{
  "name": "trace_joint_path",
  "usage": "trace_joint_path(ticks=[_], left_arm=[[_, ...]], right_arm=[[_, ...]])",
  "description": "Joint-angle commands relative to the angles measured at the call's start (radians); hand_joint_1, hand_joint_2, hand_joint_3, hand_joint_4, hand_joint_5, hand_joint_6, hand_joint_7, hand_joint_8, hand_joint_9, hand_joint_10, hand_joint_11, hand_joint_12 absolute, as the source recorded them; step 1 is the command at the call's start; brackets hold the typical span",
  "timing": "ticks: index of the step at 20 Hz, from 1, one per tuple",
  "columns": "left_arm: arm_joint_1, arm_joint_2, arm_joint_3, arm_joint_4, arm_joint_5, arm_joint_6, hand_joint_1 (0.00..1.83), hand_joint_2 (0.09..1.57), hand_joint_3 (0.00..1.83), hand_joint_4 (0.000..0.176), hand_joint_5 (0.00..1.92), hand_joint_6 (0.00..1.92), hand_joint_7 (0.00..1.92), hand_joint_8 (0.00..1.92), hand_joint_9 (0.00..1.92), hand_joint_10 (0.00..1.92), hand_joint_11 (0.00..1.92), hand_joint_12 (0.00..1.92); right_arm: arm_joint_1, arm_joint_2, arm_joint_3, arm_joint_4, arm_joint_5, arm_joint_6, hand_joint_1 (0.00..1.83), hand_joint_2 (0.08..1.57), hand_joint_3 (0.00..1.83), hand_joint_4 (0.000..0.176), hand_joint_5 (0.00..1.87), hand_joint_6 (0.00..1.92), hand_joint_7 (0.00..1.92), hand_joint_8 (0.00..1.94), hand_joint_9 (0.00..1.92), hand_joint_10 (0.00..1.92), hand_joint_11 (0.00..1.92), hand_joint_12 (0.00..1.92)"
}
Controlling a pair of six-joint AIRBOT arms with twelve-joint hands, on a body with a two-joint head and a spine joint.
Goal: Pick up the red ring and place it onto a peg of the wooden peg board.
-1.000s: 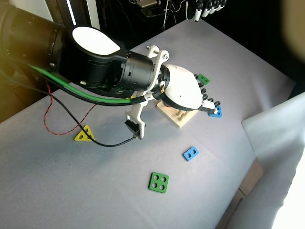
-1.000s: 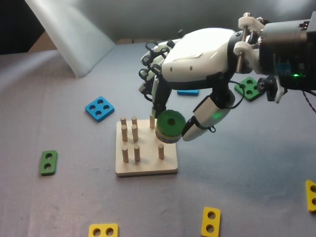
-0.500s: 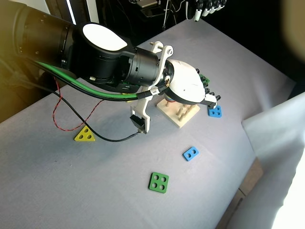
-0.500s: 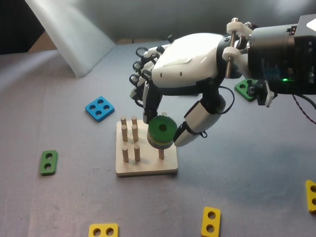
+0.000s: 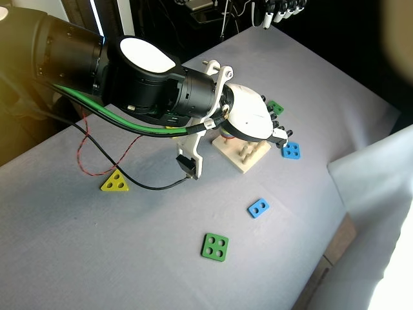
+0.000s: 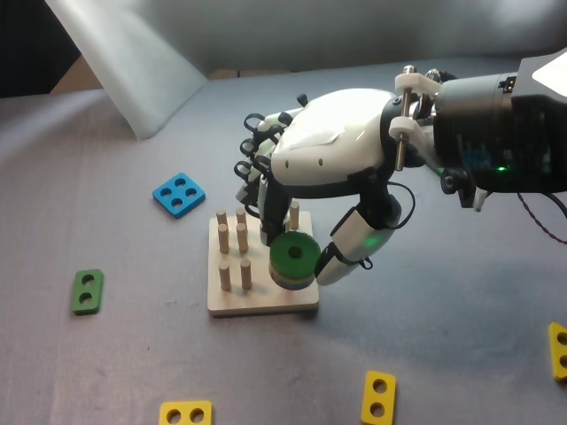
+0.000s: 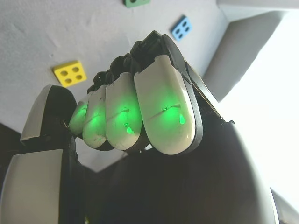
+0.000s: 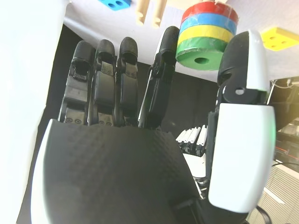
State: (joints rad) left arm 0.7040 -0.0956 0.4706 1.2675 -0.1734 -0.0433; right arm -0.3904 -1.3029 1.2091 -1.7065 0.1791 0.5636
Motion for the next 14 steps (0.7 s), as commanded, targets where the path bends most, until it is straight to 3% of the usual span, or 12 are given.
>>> trace_joint_path(ticks=[1, 2, 3, 4, 5, 7, 9, 10, 11, 12, 13, 14], left_arm=[[-0.01, 0.006, 0.001, -0.007, -0.009, 0.004, 0.89, 1.44, 0.0, 0.176, 1.3, 1.92, 1.6, 1.92, 1.7, 1.92, 1.81, 1.92], [-0.01, 0.006, 0.001, -0.007, -0.009, 0.004, 0.89, 1.44, 0.0, 0.176, 1.3, 1.92, 1.6, 1.92, 1.7, 1.92, 1.81, 1.92], [-0.01, 0.006, 0.001, -0.007, -0.009, 0.004, 0.88, 1.44, 0.0, 0.176, 1.3, 1.92, 1.6, 1.92, 1.7, 1.92, 1.81, 1.92], [-0.01, 0.006, 0.001, -0.007, -0.009, 0.004, 0.88, 1.44, 0.0, 0.176, 1.3, 1.92, 1.59, 1.92, 1.69, 1.92, 1.8, 1.92], [-0.01, 0.006, 0.001, -0.007, -0.009, 0.004, 0.87, 1.44, 0.0, 0.176, 1.3, 1.92, 1.6, 1.92, 1.7, 1.92, 1.81, 1.92], [-0.01, 0.006, 0.001, -0.007, -0.009, 0.004, 0.87, 1.44, 0.0, 0.176, 1.32, 1.92, 1.6, 1.92, 1.7, 1.92, 1.8, 1.92], [-0.009, 0.006, 0.001, -0.007, -0.009, 0.004, 0.88, 1.44, 0.0, 0.176, 1.31, 1.92, 1.6, 1.92, 1.7, 1.92, 1.8, 1.92], [-0.009, 0.006, 0.001, -0.007, -0.009, 0.004, 0.87, 1.44, 0.0, 0.176, 1.32, 1.92, 1.6, 1.92, 1.7, 1.92, 1.8, 1.92], [-0.009, 0.006, 0.001, -0.007, -0.009, 0.004, 0.87, 1.44, 0.0, 0.176, 1.31, 1.92, 1.6, 1.92, 1.69, 1.92, 1.8, 1.92], [-0.009, 0.006, 0.001, -0.007, -0.009, 0.004, 0.87, 1.44, 0.0, 0.176, 1.32, 1.92, 1.6, 1.92, 1.7, 1.92, 1.8, 1.92], [-0.009, 0.006, 0.001, -0.006, -0.009, 0.004, 0.89, 1.44, 0.0, 0.176, 1.31, 1.92, 1.6, 1.92, 1.7, 1.92, 1.8, 1.92], [-0.009, 0.006, 0.001, -0.006, -0.009, 0.004, 0.85, 1.45, 0.0, 0.176, 1.32, 1.92, 1.6, 1.92, 1.68, 1.92, 1.79, 1.92]], right_arm=[[0.009, -0.006, 0.002, 0.018, -0.01, 0.002, 1.07, 1.05, 0.0, 0.171, 1.12, 0.76, 0.48, 0.0, 0.3, 0.01, 0.0, 0.39], [0.008, -0.007, 0.003, 0.018, -0.014, 0.001, 1.07, 1.05, 0.0, 0.171, 1.12, 0.76, 0.48, 0.0, 0.3, 0.01, 0.0, 0.39], [0.007, -0.009, 0.004, 0.018, -0.016, -0.002, 1.08, 1.05, 0.0, 0.142, 1.12, 0.76, 0.49, 0.0, 0.31, 0.01, 0.0, 0.44], [0.005, -0.012, 0.007, 0.018, -0.017, -0.002, 1.08, 1.05, 0.0, 0.14, 1.12, 0.76, 0.49, 0.0, 0.31, 0.01, 0.0, 0.44], [0.003, -0.014, 0.011, 0.018, -0.017, -0.002, 1.07, 1.05, 0.0, 0.152, 1.1, 0.79, 0.48, 0.0, 0.3, 0.01, 0.0, 0.43], [0.0, -0.018, 0.025, 0.018, -0.019, -0.002, 1.07, 1.05, 0.0, 0.16, 1.12, 0.77, 0.49, 0.0, 0.3, 0.01, 0.0, 0.39], [-0.001, -0.019, 0.033, 0.018, -0.019, -0.002, 1.07, 1.05, 0.0, 0.134, 1.11, 0.78, 0.48, 0.0, 0.29, 0.0, 0.0, 0.39], [-0.001, -0.019, 0.033, 0.018, -0.019, -0.002, 1.08, 1.05, 0.0, 0.133, 1.11, 0.78, 0.48, 0.0, 0.29, 0.0, 0.0, 0.43], [-0.001, -0.02, 0.034, 0.018, -0.019, -0.002, 1.07, 1.06, 0.0, 0.154, 1.1, 0.8, 0.47, 0.0, 0.28, 0.01, 0.0, 0.37], [-0.001, -0.02, 0.034, 0.018, -0.019, -0.002, 1.07, 1.06, 0.0, 0.135, 1.1, 0.8, 0.48, 0.0, 0.28, 0.01, 0.0, 0.36], [-0.001, -0.02, 0.034, 0.018, -0.019, -0.002, 1.07, 1.06, 0.0, 0.141, 1.1, 0.8, 0.47, 0.0, 0.29, 0.01, 0.0, 0.31], [-0.001, -0.02, 0.035, 0.018, -0.019, -0.002, 1.07, 1.06, 0.0, 0.133, 1.1, 0.79, 0.48, 0.01, 0.29, 0.01, 0.0, 0.29]])
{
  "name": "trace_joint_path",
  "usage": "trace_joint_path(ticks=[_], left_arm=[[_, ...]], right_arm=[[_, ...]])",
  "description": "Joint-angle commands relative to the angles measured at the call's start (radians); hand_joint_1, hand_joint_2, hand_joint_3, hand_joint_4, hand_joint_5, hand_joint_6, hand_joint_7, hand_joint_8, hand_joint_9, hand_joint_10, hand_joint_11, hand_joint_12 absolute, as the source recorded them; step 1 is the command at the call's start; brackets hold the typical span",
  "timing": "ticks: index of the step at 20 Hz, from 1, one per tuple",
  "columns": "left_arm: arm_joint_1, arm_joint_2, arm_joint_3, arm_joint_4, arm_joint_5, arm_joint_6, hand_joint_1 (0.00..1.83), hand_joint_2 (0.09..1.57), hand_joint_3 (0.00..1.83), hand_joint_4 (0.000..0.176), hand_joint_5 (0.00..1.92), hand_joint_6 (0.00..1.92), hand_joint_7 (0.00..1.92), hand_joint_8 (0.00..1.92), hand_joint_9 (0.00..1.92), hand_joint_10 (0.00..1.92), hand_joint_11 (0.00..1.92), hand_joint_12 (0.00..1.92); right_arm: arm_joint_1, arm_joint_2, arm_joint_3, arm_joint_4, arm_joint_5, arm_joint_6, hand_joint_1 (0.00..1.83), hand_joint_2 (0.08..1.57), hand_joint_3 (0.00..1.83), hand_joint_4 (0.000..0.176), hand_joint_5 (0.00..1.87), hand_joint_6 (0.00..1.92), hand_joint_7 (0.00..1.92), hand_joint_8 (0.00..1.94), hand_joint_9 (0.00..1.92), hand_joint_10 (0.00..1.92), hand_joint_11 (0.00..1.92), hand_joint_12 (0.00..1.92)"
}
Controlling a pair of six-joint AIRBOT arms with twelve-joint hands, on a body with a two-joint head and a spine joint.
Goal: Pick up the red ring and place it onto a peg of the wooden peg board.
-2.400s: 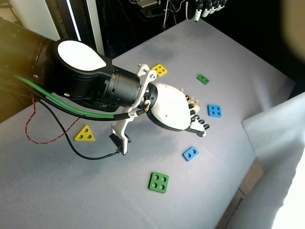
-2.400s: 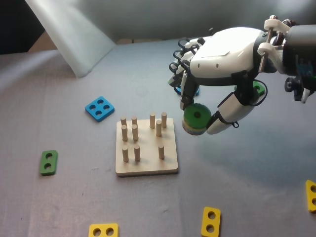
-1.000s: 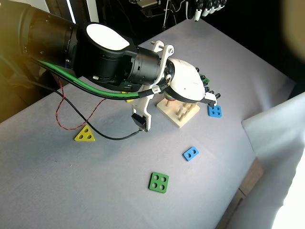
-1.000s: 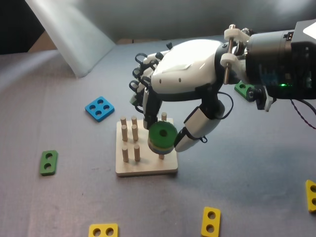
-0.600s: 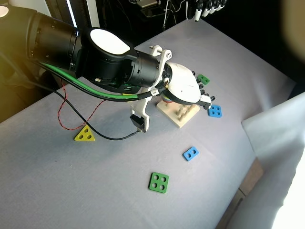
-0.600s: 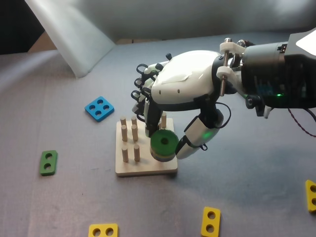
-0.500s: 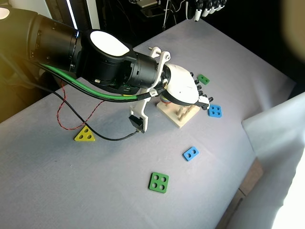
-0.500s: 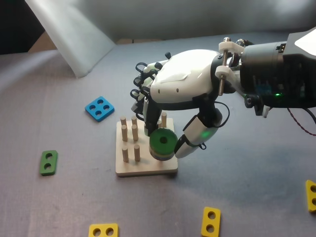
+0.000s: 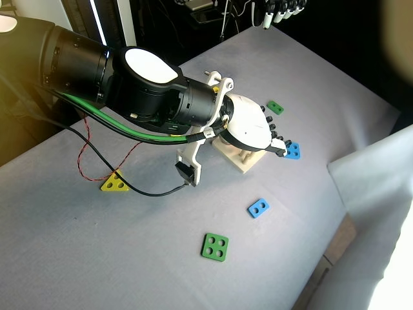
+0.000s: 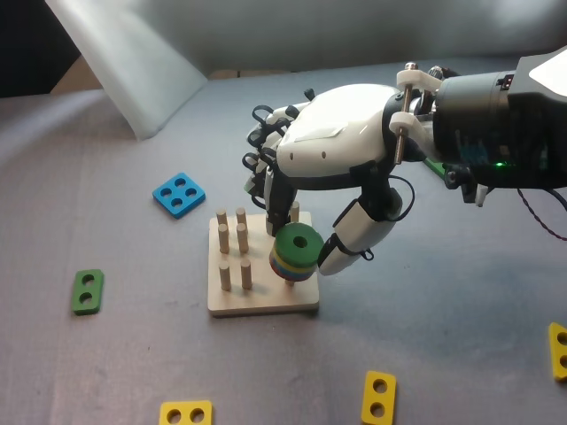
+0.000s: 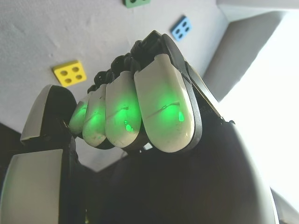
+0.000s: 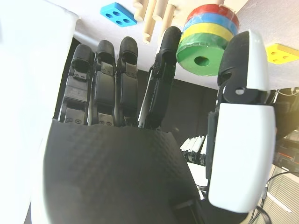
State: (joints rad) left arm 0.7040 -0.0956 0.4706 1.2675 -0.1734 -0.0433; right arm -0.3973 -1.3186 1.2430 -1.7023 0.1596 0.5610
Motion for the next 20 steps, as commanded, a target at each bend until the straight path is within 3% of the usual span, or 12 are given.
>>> trace_joint_path(ticks=[1, 2, 4, 5, 11, 12, 13, 14, 16, 17, 19, 20], left_arm=[[-0.009, 0.006, 0.001, -0.006, -0.009, 0.004, 0.85, 1.45, 0.0, 0.176, 1.32, 1.92, 1.6, 1.92, 1.68, 1.92, 1.79, 1.92], [-0.009, 0.006, 0.001, -0.006, -0.009, 0.004, 0.85, 1.44, 0.0, 0.176, 1.33, 1.92, 1.6, 1.92, 1.69, 1.92, 1.8, 1.92], [-0.009, 0.006, 0.001, -0.006, -0.009, 0.004, 0.86, 1.44, 0.0, 0.176, 1.32, 1.92, 1.6, 1.92, 1.7, 1.92, 1.81, 1.92], [-0.009, 0.006, 0.001, -0.006, -0.009, 0.004, 0.88, 1.44, 0.0, 0.176, 1.32, 1.92, 1.6, 1.92, 1.7, 1.92, 1.81, 1.92], [-0.009, 0.006, 0.001, -0.006, -0.008, 0.004, 0.88, 1.44, 0.0, 0.176, 1.31, 1.92, 1.59, 1.92, 1.69, 1.92, 1.8, 1.92], [-0.009, 0.006, 0.001, -0.006, -0.008, 0.004, 0.85, 1.45, 0.0, 0.176, 1.32, 1.92, 1.59, 1.92, 1.69, 1.92, 1.8, 1.92], [-0.009, 0.006, 0.001, -0.006, -0.008, 0.004, 0.84, 1.45, 0.0, 0.176, 1.32, 1.92, 1.59, 1.92, 1.69, 1.92, 1.8, 1.92], [-0.009, 0.006, 0.001, -0.006, -0.008, 0.004, 0.84, 1.44, 0.0, 0.176, 1.32, 1.92, 1.59, 1.92, 1.69, 1.92, 1.8, 1.92], [-0.009, 0.006, 0.001, -0.006, -0.008, 0.004, 0.84, 1.44, 0.0, 0.176, 1.33, 1.92, 1.6, 1.92, 1.7, 1.92, 1.81, 1.92], [-0.009, 0.006, 0.001, -0.006, -0.009, 0.004, 0.83, 1.45, 0.0, 0.176, 1.33, 1.92, 1.61, 1.92, 1.7, 1.92, 1.81, 1.92], [-0.009, 0.006, 0.001, -0.006, -0.009, 0.004, 0.82, 1.45, 0.0, 0.176, 1.34, 1.92, 1.61, 1.92, 1.71, 1.92, 1.82, 1.92], [-0.009, 0.006, 0.001, -0.006, -0.008, 0.004, 0.82, 1.45, 0.0, 0.176, 1.34, 1.92, 1.61, 1.92, 1.71, 1.92, 1.82, 1.92]], right_arm=[[0.006, -0.004, 0.001, 0.014, 0.0, 0.001, 1.07, 1.06, 0.0, 0.133, 1.1, 0.79, 0.48, 0.01, 0.29, 0.01, 0.0, 0.29], [0.006, -0.004, 0.001, 0.014, 0.0, 0.001, 1.07, 1.05, 0.0, 0.167, 1.11, 0.78, 0.49, 0.01, 0.31, 0.02, 0.0, 0.35], [0.006, -0.004, 0.001, 0.014, 0.0, 0.001, 1.07, 1.05, 0.0, 0.158, 1.1, 0.79, 0.49, 0.0, 0.32, 0.02, 0.0, 0.36], [0.006, -0.005, 0.001, 0.014, 0.0, 0.001, 1.06, 1.06, 0.0, 0.172, 1.09, 0.8, 0.48, 0.0, 0.31, 0.01, 0.0, 0.29], [0.008, -0.009, 0.0, 0.014, -0.002, 0.002, 1.05, 1.06, 0.0, 0.175, 1.08, 0.83, 0.48, 0.0, 0.31, 0.01, 0.0, 0.24], [0.009, -0.009, 0.0, 0.014, -0.002, 0.002, 1.07, 1.06, 0.0, 0.15, 1.09, 0.8, 0.49, 0.01, 0.32, 0.01, 0.0, 0.36], [0.01, -0.009, 0.0, 0.014, -0.002, -0.004, 1.07, 1.05, 0.0, 0.157, 1.1, 0.79, 0.5, 0.0, 0.32, 0.01, 0.0, 0.37], [0.011, -0.009, 0.0, 0.014, -0.002, -0.009, 1.07, 1.05, 0.0, 0.157, 1.11, 0.78, 0.5, 0.0, 0.32, 0.01, 0.0, 0.35], [0.011, -0.01, 0.0, 0.014, -0.003, -0.011, 1.05, 1.07, 0.0, 0.174, 1.07, 0.85, 0.47, 0.01, 0.29, 0.01, 0.0, 0.02], [0.01, -0.01, 0.0, 0.014, -0.003, -0.012, 1.06, 1.07, 0.0, 0.145, 1.06, 0.86, 0.48, 0.01, 0.3, 0.01, 0.04, 0.04], [0.005, -0.012, 0.0, 0.014, -0.004, -0.018, 1.07, 1.07, 0.0, 0.112, 1.07, 0.85, 0.49, 0.01, 0.31, 0.01, 0.0, 0.38], [0.003, -0.013, 0.0, 0.014, -0.005, -0.021, 1.07, 1.07, 0.0, 0.112, 1.07, 0.85, 0.49, 0.01, 0.31, 0.01, 0.0, 0.38]])
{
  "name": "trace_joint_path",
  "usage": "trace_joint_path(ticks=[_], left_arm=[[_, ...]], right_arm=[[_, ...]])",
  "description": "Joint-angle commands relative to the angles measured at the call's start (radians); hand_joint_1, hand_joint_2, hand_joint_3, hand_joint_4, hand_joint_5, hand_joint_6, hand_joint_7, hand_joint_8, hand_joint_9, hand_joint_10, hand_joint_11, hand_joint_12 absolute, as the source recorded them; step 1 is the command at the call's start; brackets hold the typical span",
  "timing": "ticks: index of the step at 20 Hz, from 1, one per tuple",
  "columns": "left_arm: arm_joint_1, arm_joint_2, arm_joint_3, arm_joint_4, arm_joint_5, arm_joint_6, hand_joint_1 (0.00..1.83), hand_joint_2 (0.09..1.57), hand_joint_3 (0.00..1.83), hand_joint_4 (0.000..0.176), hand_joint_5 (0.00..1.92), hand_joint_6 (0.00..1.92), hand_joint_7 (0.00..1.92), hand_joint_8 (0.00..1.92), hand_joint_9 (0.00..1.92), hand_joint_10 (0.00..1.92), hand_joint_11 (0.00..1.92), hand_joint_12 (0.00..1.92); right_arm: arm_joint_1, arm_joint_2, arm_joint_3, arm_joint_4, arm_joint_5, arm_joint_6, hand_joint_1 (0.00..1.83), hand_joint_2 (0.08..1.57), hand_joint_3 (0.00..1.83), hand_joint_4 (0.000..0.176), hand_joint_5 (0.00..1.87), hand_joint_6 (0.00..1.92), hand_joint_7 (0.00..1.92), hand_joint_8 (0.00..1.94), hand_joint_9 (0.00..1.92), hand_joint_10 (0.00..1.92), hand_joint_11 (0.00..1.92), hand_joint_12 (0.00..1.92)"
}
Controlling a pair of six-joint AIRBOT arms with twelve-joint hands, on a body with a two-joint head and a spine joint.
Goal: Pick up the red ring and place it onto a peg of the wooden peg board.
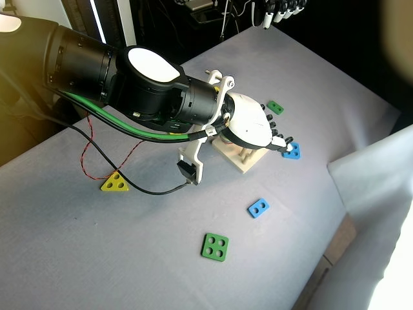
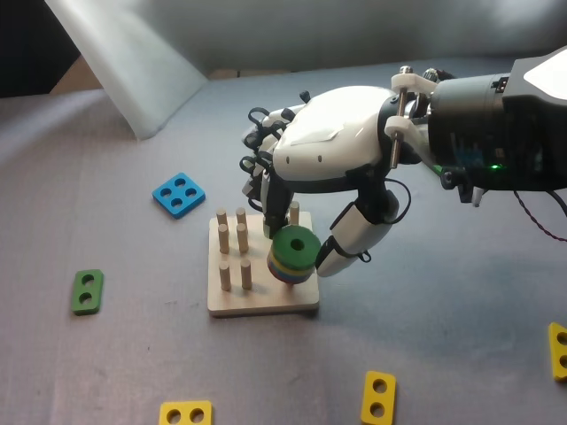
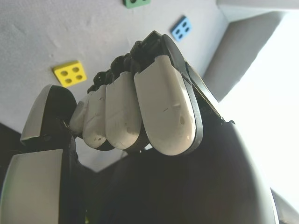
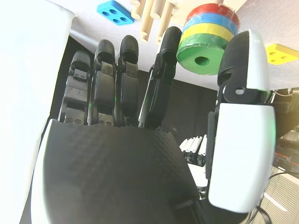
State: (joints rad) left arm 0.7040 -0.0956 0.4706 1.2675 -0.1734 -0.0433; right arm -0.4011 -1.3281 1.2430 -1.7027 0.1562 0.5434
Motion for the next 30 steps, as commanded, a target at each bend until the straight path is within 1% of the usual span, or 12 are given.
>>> trace_joint_path(ticks=[1, 3, 4, 5, 7, 9, 11, 12, 15, 19, 21, 30], left_arm=[[-0.009, 0.006, 0.001, -0.006, -0.008, 0.004, 0.84, 1.45, 0.0, 0.176, 1.34, 1.92, 1.62, 1.92, 1.71, 1.92, 1.82, 1.92], [-0.009, 0.006, 0.001, -0.007, -0.009, 0.004, 0.83, 1.45, 0.0, 0.176, 1.35, 1.92, 1.62, 1.92, 1.71, 1.92, 1.81, 1.92], [-0.009, 0.006, 0.001, -0.007, -0.009, 0.004, 0.83, 1.45, 0.0, 0.176, 1.34, 1.92, 1.62, 1.92, 1.71, 1.92, 1.82, 1.92], [-0.009, 0.006, 0.001, -0.007, -0.008, 0.004, 0.83, 1.45, 0.0, 0.176, 1.34, 1.92, 1.61, 1.92, 1.71, 1.92, 1.82, 1.92], [-0.009, 0.006, 0.001, -0.006, -0.008, 0.004, 0.85, 1.45, 0.0, 0.176, 1.35, 1.92, 1.61, 1.92, 1.71, 1.92, 1.82, 1.92], [-0.009, 0.006, 0.001, -0.006, -0.008, 0.004, 0.85, 1.45, 0.0, 0.176, 1.35, 1.92, 1.61, 1.92, 1.71, 1.92, 1.82, 1.92], [-0.009, 0.006, 0.001, -0.006, -0.009, 0.004, 0.85, 1.45, 0.0, 0.176, 1.33, 1.92, 1.61, 1.92, 1.71, 1.92, 1.82, 1.92], [-0.009, 0.006, 0.001, -0.006, -0.009, 0.004, 0.82, 1.46, 0.0, 0.176, 1.35, 1.92, 1.62, 1.92, 1.71, 1.92, 1.82, 1.92], [-0.009, 0.006, 0.001, -0.007, -0.009, 0.004, 0.87, 1.44, 0.0, 0.176, 1.34, 1.92, 1.61, 1.92, 1.7, 1.92, 1.82, 1.92], [-0.009, 0.007, 0.001, -0.007, -0.009, 0.004, 0.83, 1.45, 0.0, 0.176, 1.35, 1.92, 1.61, 1.92, 1.7, 1.92, 1.8, 1.92], [-0.01, 0.007, 0.001, -0.007, -0.009, 0.004, 0.79, 1.46, 0.0, 0.176, 1.35, 1.92, 1.61, 1.92, 1.7, 1.92, 1.81, 1.92], [-0.01, 0.009, 0.0, -0.007, -0.009, 0.004, 0.8, 1.46, 0.0, 0.176, 1.36, 1.92, 1.62, 1.92, 1.71, 1.92, 1.81, 1.92]], right_arm=[[0.004, -0.005, 0.0, 0.014, -0.003, -0.006, 1.08, 1.06, 0.0, 0.117, 1.09, 0.8, 0.51, 0.01, 0.33, 0.02, 0.0, 0.46], [0.0, -0.009, 0.0, 0.014, -0.008, -0.019, 1.08, 1.06, 0.0, 0.119, 1.1, 0.8, 0.52, 0.01, 0.34, 0.02, 0.0, 0.46], [-0.002, -0.011, 0.0, 0.014, -0.009, -0.022, 1.07, 1.06, 0.0, 0.149, 1.09, 0.8, 0.51, 0.01, 0.32, 0.01, 0.0, 0.44], [-0.004, -0.013, 0.0, 0.014, -0.011, -0.029, 1.07, 1.06, 0.0, 0.136, 1.09, 0.8, 0.52, 0.01, 0.32, 0.01, 0.0, 0.45], [-0.006, -0.015, 0.0, 0.014, -0.017, -0.041, 1.07, 1.05, 0.0, 0.165, 1.11, 0.78, 0.53, 0.01, 0.34, 0.02, 0.0, 0.32], [-0.005, -0.018, 0.0, 0.014, -0.021, -0.044, 1.07, 1.05, 0.0, 0.168, 1.11, 0.77, 0.53, 0.0, 0.35, 0.02, 0.0, 0.31], [-0.005, -0.021, 0.0, 0.014, -0.028, -0.05, 1.07, 1.05, 0.0, 0.147, 1.11, 0.78, 0.53, 0.0, 0.34, 0.02, 0.0, 0.33], [-0.006, -0.023, 0.0, 0.014, -0.028, -0.055, 0.8, 1.01, 0.0, 0.035, 0.88, 0.08, 0.39, 0.0, 0.22, 0.0, 0.0, 0.32], [-0.007, -0.027, 0.0, 0.014, -0.033, -0.057, 0.45, 0.91, 0.0, 0.09, 0.46, 0.0, 0.2, 0.0, 0.06, 0.0, 0.0, 0.0], [-0.015, -0.037, 0.0, 0.014, -0.041, -0.068, 0.21, 0.81, 0.0, 0.027, 0.11, 0.0, 0.05, 0.0, 0.02, 0.0, 0.01, 0.01], [-0.018, -0.04, 0.0, 0.014, -0.044, -0.077, 0.14, 0.78, 0.0, 0.011, 0.02, 0.0, 0.0, 0.0, 0.0, 0.0, 0.02, 0.02], [-0.01, -0.036, 0.0, 0.014, -0.036, -0.078, 0.05, 0.69, 0.0, 0.0, 0.0, 0.0, 0.0, 0.0, 0.0, 0.0, 0.0, 0.0]])
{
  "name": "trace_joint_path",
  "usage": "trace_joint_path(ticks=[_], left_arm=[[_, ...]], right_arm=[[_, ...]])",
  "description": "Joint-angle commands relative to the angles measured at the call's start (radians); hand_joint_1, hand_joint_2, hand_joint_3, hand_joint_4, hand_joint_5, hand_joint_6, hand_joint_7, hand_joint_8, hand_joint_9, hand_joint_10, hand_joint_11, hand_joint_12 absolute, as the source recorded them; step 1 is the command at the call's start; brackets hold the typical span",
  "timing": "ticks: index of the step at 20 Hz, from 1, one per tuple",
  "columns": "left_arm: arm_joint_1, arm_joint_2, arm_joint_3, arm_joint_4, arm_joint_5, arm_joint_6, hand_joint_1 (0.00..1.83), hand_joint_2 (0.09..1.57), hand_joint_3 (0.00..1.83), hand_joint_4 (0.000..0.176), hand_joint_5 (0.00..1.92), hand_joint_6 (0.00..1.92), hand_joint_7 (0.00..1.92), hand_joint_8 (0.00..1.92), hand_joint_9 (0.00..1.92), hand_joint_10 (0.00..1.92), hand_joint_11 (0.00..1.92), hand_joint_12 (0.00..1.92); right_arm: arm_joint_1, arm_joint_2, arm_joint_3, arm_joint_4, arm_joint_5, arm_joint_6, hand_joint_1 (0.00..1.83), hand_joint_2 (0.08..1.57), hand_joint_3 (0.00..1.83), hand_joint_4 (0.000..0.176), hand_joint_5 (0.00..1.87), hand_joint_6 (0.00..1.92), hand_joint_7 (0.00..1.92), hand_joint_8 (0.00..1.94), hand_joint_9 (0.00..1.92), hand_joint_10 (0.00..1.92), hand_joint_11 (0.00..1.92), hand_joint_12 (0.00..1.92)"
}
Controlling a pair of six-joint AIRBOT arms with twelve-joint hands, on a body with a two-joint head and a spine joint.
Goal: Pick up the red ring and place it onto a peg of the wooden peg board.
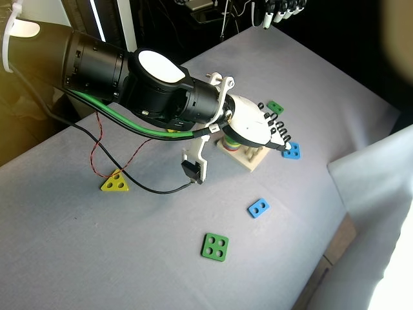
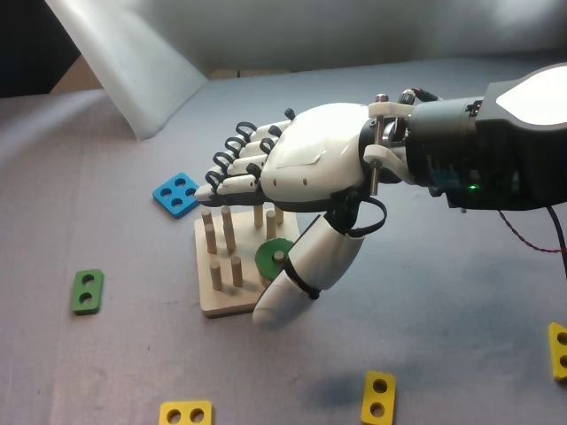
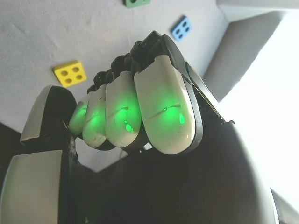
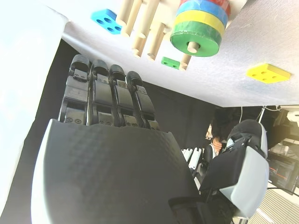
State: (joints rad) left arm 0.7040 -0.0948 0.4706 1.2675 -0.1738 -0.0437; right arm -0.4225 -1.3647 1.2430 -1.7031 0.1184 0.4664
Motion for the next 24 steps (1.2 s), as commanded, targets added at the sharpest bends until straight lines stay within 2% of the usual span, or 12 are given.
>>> trace_joint_path(ticks=[1, 6, 11, 14, 16, 18, 19, 20, 21, 22, 23, 24], left_arm=[[-0.01, 0.009, 0.0, -0.007, -0.008, 0.004, 0.79, 1.46, 0.0, 0.176, 1.37, 1.92, 1.63, 1.92, 1.72, 1.92, 1.81, 1.92], [-0.011, 0.009, -0.002, -0.006, -0.009, 0.004, 0.79, 1.47, 0.0, 0.176, 1.37, 1.92, 1.63, 1.92, 1.72, 1.92, 1.82, 1.92], [-0.01, 0.008, -0.001, -0.007, -0.009, 0.004, 0.82, 1.46, 0.0, 0.176, 1.36, 1.92, 1.63, 1.92, 1.72, 1.92, 1.83, 1.92], [-0.01, 0.008, 0.001, -0.007, -0.009, 0.004, 0.82, 1.45, 0.0, 0.176, 1.37, 1.92, 1.63, 1.92, 1.71, 1.92, 1.82, 1.92], [-0.01, 0.007, 0.0, -0.007, -0.009, 0.004, 0.82, 1.45, 0.0, 0.176, 1.36, 1.92, 1.62, 1.92, 1.71, 1.92, 1.81, 1.92], [-0.01, 0.007, 0.001, -0.007, -0.009, 0.004, 0.8, 1.46, 0.0, 0.176, 1.36, 1.92, 1.62, 1.92, 1.71, 1.92, 1.81, 1.92], [-0.01, 0.006, 0.001, -0.007, -0.009, 0.004, 0.78, 1.46, 0.0, 0.176, 1.36, 1.92, 1.62, 1.92, 1.7, 1.92, 1.81, 1.92], [-0.01, 0.006, 0.001, -0.007, -0.009, 0.004, 0.78, 1.46, 0.0, 0.176, 1.36, 1.92, 1.62, 1.92, 1.7, 1.92, 1.81, 1.92], [-0.01, 0.005, 0.001, -0.007, -0.009, 0.004, 0.78, 1.46, 0.0, 0.176, 1.36, 1.92, 1.62, 1.92, 1.7, 1.92, 1.81, 1.92], [-0.009, 0.004, 0.001, -0.007, -0.009, 0.004, 0.78, 1.46, 0.0, 0.176, 1.36, 1.92, 1.62, 1.92, 1.7, 1.92, 1.81, 1.92], [-0.009, 0.003, 0.001, -0.007, -0.009, 0.004, 0.78, 1.46, 0.0, 0.176, 1.36, 1.92, 1.62, 1.92, 1.7, 1.92, 1.81, 1.92], [-0.009, 0.003, 0.001, -0.007, -0.009, 0.004, 0.76, 1.47, 0.0, 0.176, 1.36, 1.92, 1.63, 1.92, 1.71, 1.92, 1.82, 1.92]], right_arm=[[0.018, 0.008, 0.0, 0.014, 0.006, -0.001, 0.05, 0.7, 0.0, 0.0, 0.0, 0.0, 0.0, 0.0, 0.0, 0.0, 0.0, 0.0], [0.036, 0.085, -0.035, 0.014, 0.026, 0.011, 0.05, 0.74, 0.01, 0.0, 0.0, 0.0, 0.0, 0.0, 0.0, 0.0, 0.0, 0.0], [0.077, 0.23, -0.162, 0.01, 0.067, 0.01, 0.01, 0.8, 0.01, 0.0, 0.07, 0.0, 0.07, 0.0, 0.05, 0.01, 0.05, 0.04], [0.11, 0.315, -0.24, -0.009, 0.075, 0.01, 0.02, 0.85, 0.0, 0.0, 0.28, 0.01, 0.32, 0.01, 0.28, 0.03, 0.0, 0.63], [0.122, 0.38, -0.292, -0.019, 0.093, 0.01, 0.05, 0.93, 0.01, 0.0, 0.52, 0.04, 0.63, 0.06, 0.55, 0.09, 0.01, 1.1], [0.136, 0.443, -0.343, -0.041, 0.106, 0.01, 0.1, 1.08, 0.0, 0.0, 0.77, 0.13, 0.79, 0.39, 0.62, 0.69, 0.16, 1.39], [0.151, 0.481, -0.37, -0.041, 0.123, 0.01, 0.1, 1.19, 0.01, 0.0, 0.71, 0.53, 0.65, 0.97, 0.53, 1.16, 0.22, 1.61], [0.172, 0.509, -0.389, -0.041, 0.135, 0.012, 0.1, 1.25, 0.01, 0.0, 0.6, 0.99, 0.55, 1.35, 0.47, 1.46, 0.26, 1.77], [0.194, 0.535, -0.404, -0.041, 0.144, 0.021, 0.1, 1.25, 0.01, 0.0, 0.6, 0.99, 0.55, 1.35, 0.47, 1.46, 0.26, 1.77], [0.216, 0.565, -0.418, -0.041, 0.164, 0.04, 0.13, 1.29, 0.01, 0.0, 0.56, 1.26, 0.51, 1.58, 0.44, 1.67, 0.3, 1.89], [0.221, 0.581, -0.425, -0.041, 0.18, 0.053, 0.13, 1.29, 0.01, 0.0, 0.56, 1.26, 0.51, 1.58, 0.44, 1.67, 0.3, 1.89], [0.221, 0.605, -0.43, -0.058, 0.21, 0.092, 0.17, 1.37, 0.01, 0.0, 0.53, 1.63, 0.52, 1.85, 0.51, 1.87, 0.45, 1.92]])
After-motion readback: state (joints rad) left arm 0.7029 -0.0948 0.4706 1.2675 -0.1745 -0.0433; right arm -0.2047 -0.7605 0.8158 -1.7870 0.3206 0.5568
